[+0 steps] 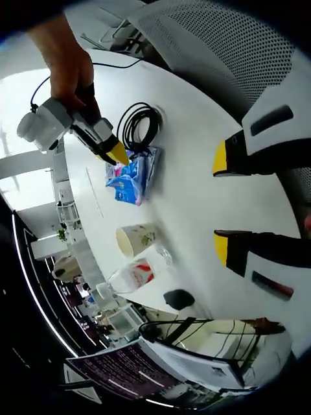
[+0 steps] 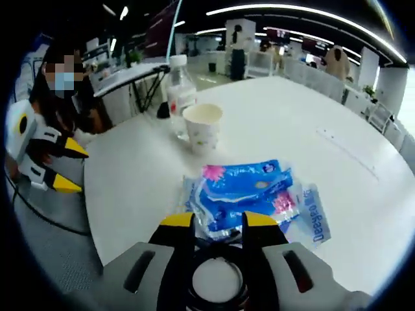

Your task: Arrange the tabletop items into an orderly group along one side of the table until the central work area is clear of visible clutter.

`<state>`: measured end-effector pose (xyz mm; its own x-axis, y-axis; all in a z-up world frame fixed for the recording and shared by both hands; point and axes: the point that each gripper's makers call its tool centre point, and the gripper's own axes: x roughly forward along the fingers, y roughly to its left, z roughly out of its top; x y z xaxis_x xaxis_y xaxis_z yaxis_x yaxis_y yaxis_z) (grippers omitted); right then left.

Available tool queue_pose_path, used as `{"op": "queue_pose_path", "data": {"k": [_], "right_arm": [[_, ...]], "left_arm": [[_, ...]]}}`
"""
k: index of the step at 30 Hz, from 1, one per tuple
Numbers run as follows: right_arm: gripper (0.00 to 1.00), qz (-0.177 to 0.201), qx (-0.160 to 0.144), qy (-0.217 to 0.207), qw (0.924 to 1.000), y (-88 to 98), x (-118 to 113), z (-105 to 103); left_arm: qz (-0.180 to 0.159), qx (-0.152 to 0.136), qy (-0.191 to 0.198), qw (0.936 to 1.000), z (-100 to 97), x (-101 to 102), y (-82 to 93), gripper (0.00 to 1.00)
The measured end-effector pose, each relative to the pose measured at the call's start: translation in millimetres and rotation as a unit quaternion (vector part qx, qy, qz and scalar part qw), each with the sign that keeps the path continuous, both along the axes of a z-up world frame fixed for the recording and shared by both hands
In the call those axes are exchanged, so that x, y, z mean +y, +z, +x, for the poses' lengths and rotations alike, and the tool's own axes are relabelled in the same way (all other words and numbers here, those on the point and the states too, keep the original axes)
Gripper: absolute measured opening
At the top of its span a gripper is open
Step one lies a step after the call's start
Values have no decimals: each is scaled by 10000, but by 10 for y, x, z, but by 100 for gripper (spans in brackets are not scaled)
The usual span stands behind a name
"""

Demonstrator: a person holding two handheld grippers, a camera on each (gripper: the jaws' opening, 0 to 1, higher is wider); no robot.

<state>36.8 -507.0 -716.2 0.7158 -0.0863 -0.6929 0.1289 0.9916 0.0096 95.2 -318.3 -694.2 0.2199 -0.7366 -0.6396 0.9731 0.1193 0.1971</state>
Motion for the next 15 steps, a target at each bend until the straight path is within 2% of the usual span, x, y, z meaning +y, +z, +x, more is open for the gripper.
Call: {"op": "queue_pose_path", "data": {"k": [15], "right_arm": [[27,359,-86,-764,9964,-128,111,-507]], "left_arm": [[127,51,-27,9999,-17,14,-44,31]]}}
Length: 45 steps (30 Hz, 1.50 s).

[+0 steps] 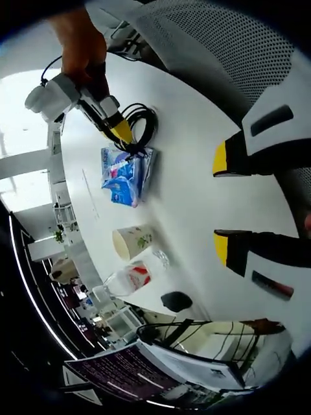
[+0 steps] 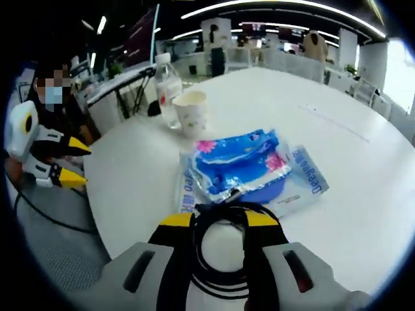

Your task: Arrange the tabletop items into an orderly group along one side of the table until the central work area is clear of visible clutter.

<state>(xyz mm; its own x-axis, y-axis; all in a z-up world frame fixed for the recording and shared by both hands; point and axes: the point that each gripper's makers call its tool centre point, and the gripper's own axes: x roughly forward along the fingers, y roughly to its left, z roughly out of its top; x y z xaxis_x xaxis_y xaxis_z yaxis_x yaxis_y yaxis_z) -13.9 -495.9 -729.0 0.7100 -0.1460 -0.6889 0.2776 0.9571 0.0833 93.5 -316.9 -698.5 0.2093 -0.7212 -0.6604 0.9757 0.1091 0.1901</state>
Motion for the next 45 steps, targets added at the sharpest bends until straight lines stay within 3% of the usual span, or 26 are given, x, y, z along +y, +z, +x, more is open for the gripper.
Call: {"op": "queue_pose_path", "data": {"k": [12,20,35,45], "right_arm": [[26,196,-58,-711,9973,-51,-64,-473],[25,333,-97,-939,9950,-88,-19,-621],[25,319,-109,-913,9953,-4,-111,-550],[25,200,-77,-644,9977,100,-322,-259]], "left_arm": [[100,72,-78,9999,-41,0,-46,31],[157,81,-118,9998,-61,-1,-64,31],[102,49,-62,9999,-40,-6,-43,31],[59,40,10,10000,-7,-6,-32,31]]}}
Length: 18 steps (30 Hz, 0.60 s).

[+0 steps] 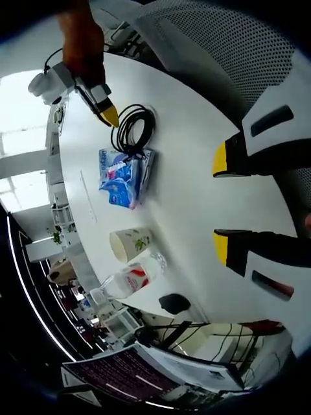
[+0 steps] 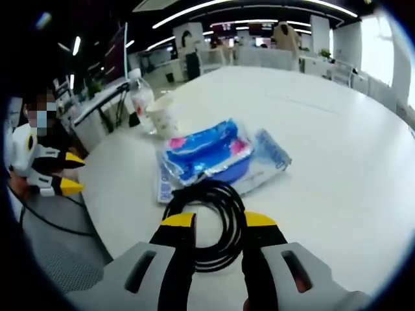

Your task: Arrange the tabletop items into an orderly group along one side of the table until the central work area is clear of visible clutter.

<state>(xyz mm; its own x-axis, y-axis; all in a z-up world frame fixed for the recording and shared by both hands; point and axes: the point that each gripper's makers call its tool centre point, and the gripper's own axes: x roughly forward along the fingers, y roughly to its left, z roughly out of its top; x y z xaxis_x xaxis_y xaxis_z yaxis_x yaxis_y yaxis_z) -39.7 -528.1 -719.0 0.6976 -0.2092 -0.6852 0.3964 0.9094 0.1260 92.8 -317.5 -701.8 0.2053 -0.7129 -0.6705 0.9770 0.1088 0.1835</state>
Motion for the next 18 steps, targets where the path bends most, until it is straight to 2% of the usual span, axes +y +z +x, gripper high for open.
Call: {"op": "queue_pose_path", "data": {"k": [9,18], "right_arm": [[25,-108,147,387,9991,48,-158,265],[25,-158,194,512,9984,49,-229,405]], "left_arm": [[-66,5,70,10000,22,1,19,31],[-99,-6,86,9999,31,-1,28,30]]}}
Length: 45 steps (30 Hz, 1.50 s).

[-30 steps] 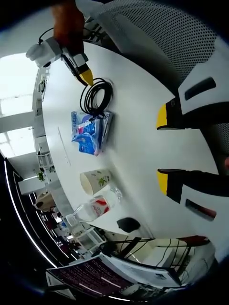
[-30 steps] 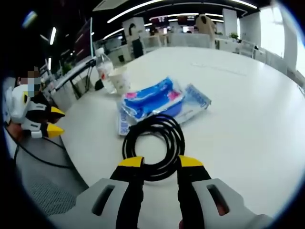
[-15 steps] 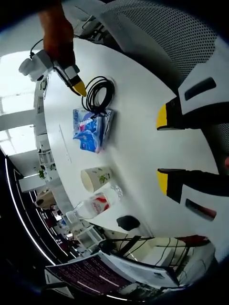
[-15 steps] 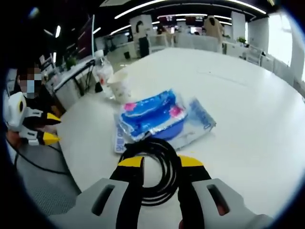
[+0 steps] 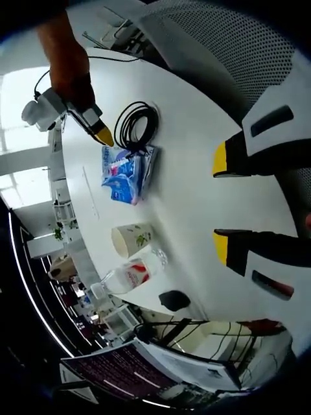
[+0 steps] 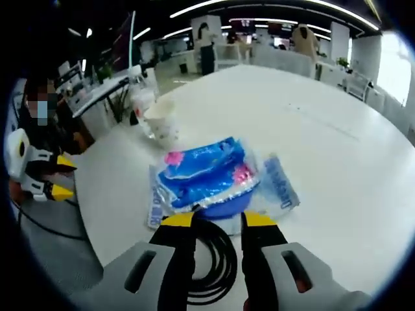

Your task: Arrange the tabletop items into an orderly group along one side of the table until the central work area is clear of visible clutter.

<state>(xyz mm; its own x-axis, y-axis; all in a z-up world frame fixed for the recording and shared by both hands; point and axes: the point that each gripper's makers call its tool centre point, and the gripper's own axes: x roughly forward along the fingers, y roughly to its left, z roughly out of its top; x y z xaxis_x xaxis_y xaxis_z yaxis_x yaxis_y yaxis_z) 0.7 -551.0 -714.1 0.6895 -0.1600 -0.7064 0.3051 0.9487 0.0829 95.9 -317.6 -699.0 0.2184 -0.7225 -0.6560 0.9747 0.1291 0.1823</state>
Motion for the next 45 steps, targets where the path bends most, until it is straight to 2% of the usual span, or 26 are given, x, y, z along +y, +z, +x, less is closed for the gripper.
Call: {"op": "queue_pose_path", "data": {"k": [10,14,17,20,26,33,39,45], "right_arm": [[25,19,76,-4,10000,-68,-123,118],[18,216,-92,-411,9989,-92,-236,140],[21,288,-49,-543,9981,-159,-325,151],[19,437,-188,-762,9960,-164,-384,190],[21,549,-120,-881,9945,-253,-549,250],[24,604,5,-805,9949,-303,-665,371],[28,571,175,-641,9962,-354,-663,456],[25,494,211,-509,9973,-373,-671,540]], "left_arm": [[0,3,19,10000,8,5,5,30],[38,-9,1,10000,4,11,-7,30],[32,-21,-1,10000,6,10,-8,30],[36,-13,15,10000,10,14,-7,30],[31,-27,39,10000,21,15,-4,30],[31,-38,103,9999,48,25,-3,30],[38,-64,140,9999,65,29,0,30],[67,-86,152,9998,72,33,-4,30]]}}
